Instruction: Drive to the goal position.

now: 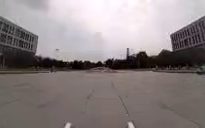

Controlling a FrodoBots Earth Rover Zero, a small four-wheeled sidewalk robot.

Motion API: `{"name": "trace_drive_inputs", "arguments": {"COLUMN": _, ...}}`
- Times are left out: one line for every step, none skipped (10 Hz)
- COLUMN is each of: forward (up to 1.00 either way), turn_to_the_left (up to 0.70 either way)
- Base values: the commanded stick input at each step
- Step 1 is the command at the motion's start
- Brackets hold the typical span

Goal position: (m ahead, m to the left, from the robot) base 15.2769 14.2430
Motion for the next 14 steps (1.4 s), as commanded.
{"name": "trace_drive_inputs", "arguments": {"forward": 0.85, "turn_to_the_left": 0.0}}
{"name": "trace_drive_inputs", "arguments": {"forward": 0.85, "turn_to_the_left": 0.0}}
{"name": "trace_drive_inputs", "arguments": {"forward": 0.85, "turn_to_the_left": 0.0}}
{"name": "trace_drive_inputs", "arguments": {"forward": 0.85, "turn_to_the_left": 0.0}}
{"name": "trace_drive_inputs", "arguments": {"forward": 0.85, "turn_to_the_left": 0.0}}
{"name": "trace_drive_inputs", "arguments": {"forward": 0.85, "turn_to_the_left": 0.0}}
{"name": "trace_drive_inputs", "arguments": {"forward": 0.85, "turn_to_the_left": 0.0}}
{"name": "trace_drive_inputs", "arguments": {"forward": 0.85, "turn_to_the_left": 0.0}}
{"name": "trace_drive_inputs", "arguments": {"forward": 0.85, "turn_to_the_left": 0.0}}
{"name": "trace_drive_inputs", "arguments": {"forward": 0.85, "turn_to_the_left": 0.0}}
{"name": "trace_drive_inputs", "arguments": {"forward": 0.85, "turn_to_the_left": 0.0}}
{"name": "trace_drive_inputs", "arguments": {"forward": 0.85, "turn_to_the_left": 0.0}}
{"name": "trace_drive_inputs", "arguments": {"forward": 0.85, "turn_to_the_left": 0.0}}
{"name": "trace_drive_inputs", "arguments": {"forward": 0.85, "turn_to_the_left": 0.0}}
